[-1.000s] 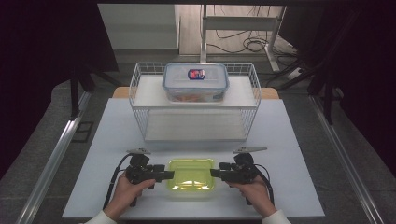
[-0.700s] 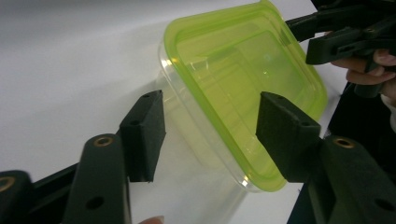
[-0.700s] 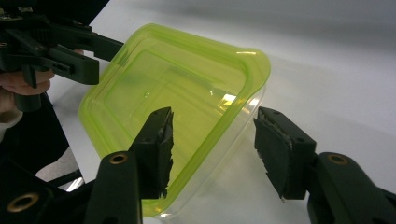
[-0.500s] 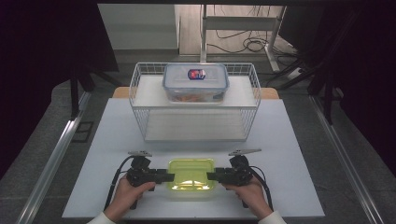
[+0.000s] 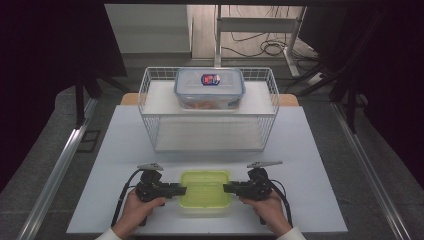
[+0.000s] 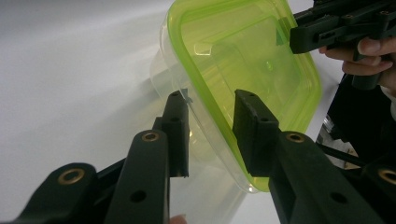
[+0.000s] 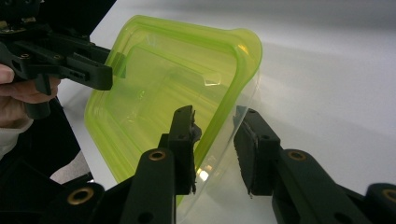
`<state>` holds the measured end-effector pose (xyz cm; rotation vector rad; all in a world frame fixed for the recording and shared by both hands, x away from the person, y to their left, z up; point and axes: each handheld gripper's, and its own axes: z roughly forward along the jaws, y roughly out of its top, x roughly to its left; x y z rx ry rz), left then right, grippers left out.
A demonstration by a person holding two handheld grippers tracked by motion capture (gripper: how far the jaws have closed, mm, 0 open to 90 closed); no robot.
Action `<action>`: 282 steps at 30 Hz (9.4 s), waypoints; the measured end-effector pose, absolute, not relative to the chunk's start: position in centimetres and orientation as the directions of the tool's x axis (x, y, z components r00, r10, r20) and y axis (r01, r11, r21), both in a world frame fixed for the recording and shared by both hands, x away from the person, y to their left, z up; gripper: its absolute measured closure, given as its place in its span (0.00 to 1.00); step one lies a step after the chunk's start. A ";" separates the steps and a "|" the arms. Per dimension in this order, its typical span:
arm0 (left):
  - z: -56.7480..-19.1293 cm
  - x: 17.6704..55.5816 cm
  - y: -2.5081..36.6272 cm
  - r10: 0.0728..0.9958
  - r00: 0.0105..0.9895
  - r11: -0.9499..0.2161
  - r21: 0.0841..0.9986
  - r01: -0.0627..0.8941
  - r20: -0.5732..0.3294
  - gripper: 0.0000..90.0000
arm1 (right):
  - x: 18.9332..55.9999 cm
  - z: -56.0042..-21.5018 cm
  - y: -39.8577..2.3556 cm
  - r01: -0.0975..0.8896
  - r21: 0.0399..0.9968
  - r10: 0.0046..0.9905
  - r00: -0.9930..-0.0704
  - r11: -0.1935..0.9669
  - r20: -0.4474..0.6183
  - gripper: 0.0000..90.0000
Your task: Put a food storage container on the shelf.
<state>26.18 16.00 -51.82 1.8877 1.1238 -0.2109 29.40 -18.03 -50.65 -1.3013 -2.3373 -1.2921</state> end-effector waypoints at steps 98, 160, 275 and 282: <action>-38.9 28.0 16.3 0.621 0.698 -0.152 0.820 0.552 -0.355 0.88 | 30.0 -37.3 -18.4 0.516 0.831 0.613 -0.731 0.210 0.299 0.89; -26.1 36.8 16.7 0.666 0.703 -0.151 0.877 0.456 -0.250 0.89 | 39.0 -24.4 -17.3 0.423 0.881 0.627 -0.750 0.213 0.209 0.89; -25.5 40.8 18.8 0.754 0.554 0.005 0.846 0.533 -0.353 0.30 | 43.4 -25.7 -15.6 0.550 0.787 0.760 -0.627 0.279 0.169 0.99; -26.3 40.6 19.2 0.750 0.551 0.012 0.841 0.541 -0.365 0.30 | 42.9 -26.0 -16.6 0.536 0.801 0.745 -0.642 0.266 0.182 0.99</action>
